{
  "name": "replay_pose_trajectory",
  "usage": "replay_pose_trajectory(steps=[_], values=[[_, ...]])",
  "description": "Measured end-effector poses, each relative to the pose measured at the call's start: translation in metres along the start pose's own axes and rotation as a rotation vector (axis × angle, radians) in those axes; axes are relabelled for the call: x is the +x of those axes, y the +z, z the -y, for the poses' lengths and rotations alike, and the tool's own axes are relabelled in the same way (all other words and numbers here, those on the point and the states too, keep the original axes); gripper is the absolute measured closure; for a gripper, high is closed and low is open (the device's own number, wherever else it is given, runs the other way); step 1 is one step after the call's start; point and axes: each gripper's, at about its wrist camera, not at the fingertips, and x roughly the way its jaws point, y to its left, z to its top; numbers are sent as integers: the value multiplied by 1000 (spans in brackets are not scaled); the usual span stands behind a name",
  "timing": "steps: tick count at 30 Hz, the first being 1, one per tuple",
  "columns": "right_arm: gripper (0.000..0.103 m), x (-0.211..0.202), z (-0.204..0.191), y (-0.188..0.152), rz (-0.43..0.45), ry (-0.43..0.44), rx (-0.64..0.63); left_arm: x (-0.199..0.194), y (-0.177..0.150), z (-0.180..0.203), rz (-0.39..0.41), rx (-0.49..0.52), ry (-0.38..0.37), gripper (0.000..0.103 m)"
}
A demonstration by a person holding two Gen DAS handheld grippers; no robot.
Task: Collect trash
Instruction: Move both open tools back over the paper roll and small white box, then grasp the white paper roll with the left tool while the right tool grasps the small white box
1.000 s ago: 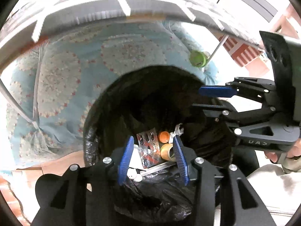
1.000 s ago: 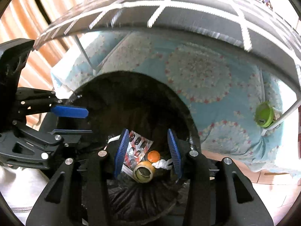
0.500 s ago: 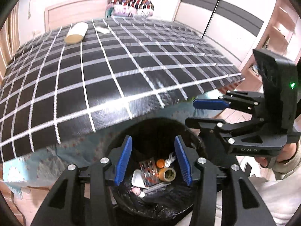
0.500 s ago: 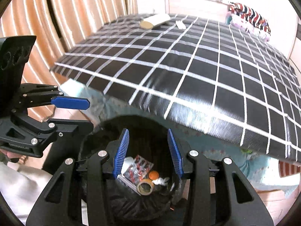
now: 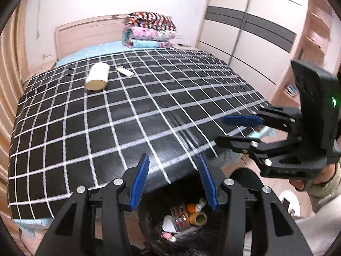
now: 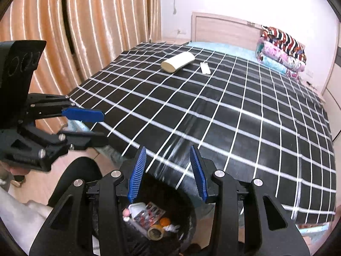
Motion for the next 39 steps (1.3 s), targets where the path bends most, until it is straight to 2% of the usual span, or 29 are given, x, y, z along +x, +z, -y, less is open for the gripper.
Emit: replay_pose_trajectory(steps=[8,10,12,19,21,23,26,33,39], values=[[60,27,17,30,3,-24,-1,12,28,-44,26,-69,52,57],[60,37,23,40,1,-36,-1,15,33,-52,33,-81,65,48],[60,43,28,49,2,-39,-1,18,42,-63,50,-91,77,44],[60,71,49,91,8,-52,-3,33,68,-95,67,-113,113,38],[60,78,52,100,11,-54,-2,40,77,-104,71,-120,125,38],[60,86,53,111,17,-101,-30,47,85,-113,67,-131,143,38],[60,98,57,127,21,-123,-56,56,94,-126,59,-148,138,38],[60,129,71,156,11,-83,-40,81,114,-149,35,-162,142,38],[60,168,81,178,-32,-64,-25,102,126,-161,10,-206,127,38]])
